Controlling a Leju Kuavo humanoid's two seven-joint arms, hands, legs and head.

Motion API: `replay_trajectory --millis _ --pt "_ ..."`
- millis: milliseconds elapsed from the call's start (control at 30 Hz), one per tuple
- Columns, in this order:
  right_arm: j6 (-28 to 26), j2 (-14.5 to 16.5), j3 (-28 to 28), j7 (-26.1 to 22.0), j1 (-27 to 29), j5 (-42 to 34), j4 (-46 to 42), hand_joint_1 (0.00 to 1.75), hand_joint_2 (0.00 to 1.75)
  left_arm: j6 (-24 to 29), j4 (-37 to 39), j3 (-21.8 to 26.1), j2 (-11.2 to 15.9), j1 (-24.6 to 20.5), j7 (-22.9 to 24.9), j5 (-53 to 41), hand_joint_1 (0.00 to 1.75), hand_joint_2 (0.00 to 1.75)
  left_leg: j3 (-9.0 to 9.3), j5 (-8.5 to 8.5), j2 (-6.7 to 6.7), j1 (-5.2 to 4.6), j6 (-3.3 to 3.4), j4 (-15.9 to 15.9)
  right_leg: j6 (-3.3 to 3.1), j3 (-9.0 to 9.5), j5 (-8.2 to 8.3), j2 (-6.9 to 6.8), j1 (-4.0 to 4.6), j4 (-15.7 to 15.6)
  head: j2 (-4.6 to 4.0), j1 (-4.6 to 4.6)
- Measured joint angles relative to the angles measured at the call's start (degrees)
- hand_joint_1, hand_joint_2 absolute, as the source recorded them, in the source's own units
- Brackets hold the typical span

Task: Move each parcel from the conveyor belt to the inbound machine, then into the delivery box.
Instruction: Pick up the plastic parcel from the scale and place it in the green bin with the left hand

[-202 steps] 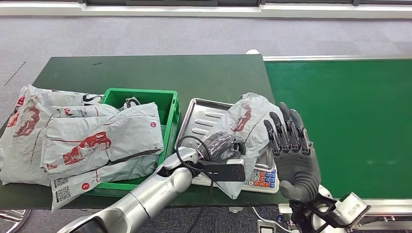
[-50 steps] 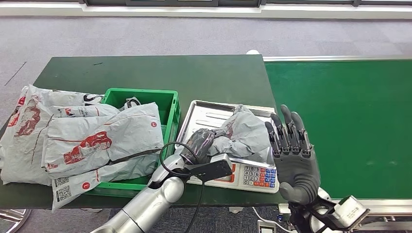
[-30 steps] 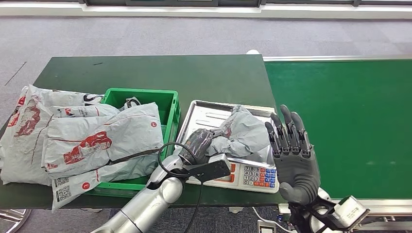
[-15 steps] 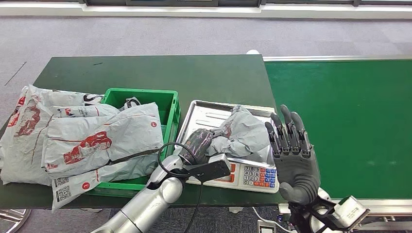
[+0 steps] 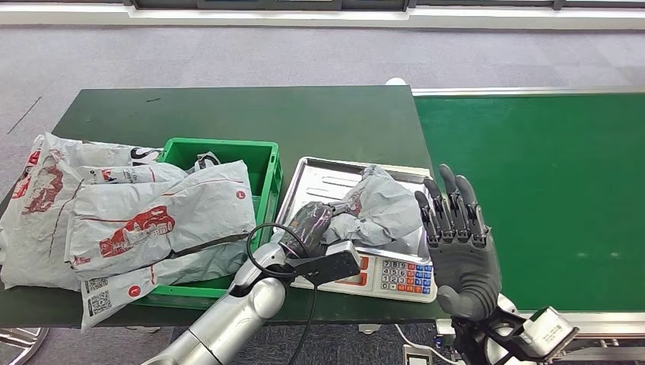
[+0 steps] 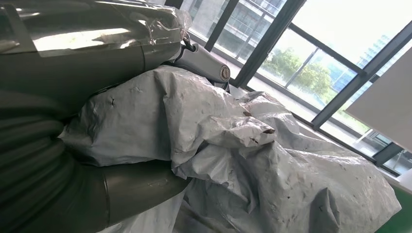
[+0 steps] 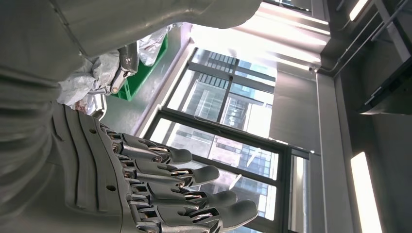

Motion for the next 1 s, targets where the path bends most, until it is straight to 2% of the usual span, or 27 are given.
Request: replay_trajectory --millis 333,400,433,500,567,633,733,1000 --pt "0.0 0.0 0.0 0.0 0.0 0.0 0.0 0.0 1.75 0.1 0.0 0.0 0.0 0.0 -0.1 -0.1 1.75 1.75 0.0 0.0 0.0 0.0 0.0 0.0 0.0 0.0 0.0 0.0 0.0 0.0 0.0 0.0" --pt "-0.3 0.0 0.0 0.2 0.1 0.1 0.0 0.0 1.75 2.0 -0.7 0.4 -0.4 0.7 -1.2 -2.1 1.75 1.75 -0.02 0.01 -0.01 0.0 -0.01 0.0 0.0 0.02 0.01 0.0 0.0 0.0 0.0 0.01" --pt "-0.7 0.0 0.0 0.5 0.4 0.2 -0.1 0.0 1.75 4.9 -2.7 1.2 -0.6 2.0 -2.5 -4.2 1.75 1.75 -0.05 0.01 -0.01 0.0 -0.01 0.0 -0.01 0.01 0.0 0.0 0.0 0.0 0.0 0.01" --pt "-1.8 0.0 0.0 1.1 1.7 0.5 -0.6 0.0 1.75 15.1 -9.4 5.1 -0.7 5.4 -5.0 -7.4 1.75 1.75 -0.13 0.0 0.02 0.01 -0.02 0.0 -0.02 -0.08 -0.01 0.04 0.01 0.1 0.0 0.02" --pt "-2.7 0.0 0.0 1.4 2.9 0.7 -1.4 0.0 1.75 26.4 -15.9 13.0 -0.5 7.5 -5.2 -7.3 1.75 1.75 -0.04 -0.08 0.21 0.02 -0.1 -0.1 -0.05 -0.16 -0.03 0.22 0.02 0.1 0.0 0.02" --pt "-3.3 -0.1 0.0 1.6 3.8 0.7 -2.2 0.0 1.75 30.6 -19.3 21.1 -0.3 8.4 -4.2 -6.5 1.75 1.75 0.15 -0.17 0.41 0.02 -0.17 -0.1 -0.13 -0.11 -0.1 0.36 0.04 0.1 0.0 -0.03" --pt "-4.2 -0.5 0.0 1.7 5.0 0.4 -3.2 0.0 1.75 29.5 -22.0 25.4 -0.1 9.9 -3.8 -6.2 1.75 1.75 0.03 -0.01 -0.02 0.12 -0.19 -0.1 -0.21 -0.09 -0.21 -0.11 0.14 0.1 0.0 -0.03" --pt "-4.4 -0.9 0.0 1.6 6.5 0.2 -4.6 0.0 1.75 28.9 -24.1 28.2 -0.6 10.8 -3.9 -6.1 1.75 1.75 -0.02 0.05 -0.06 0.1 -0.23 -0.1 -0.25 -0.08 -0.1 -0.11 0.1 0.1 0.0 0.0"
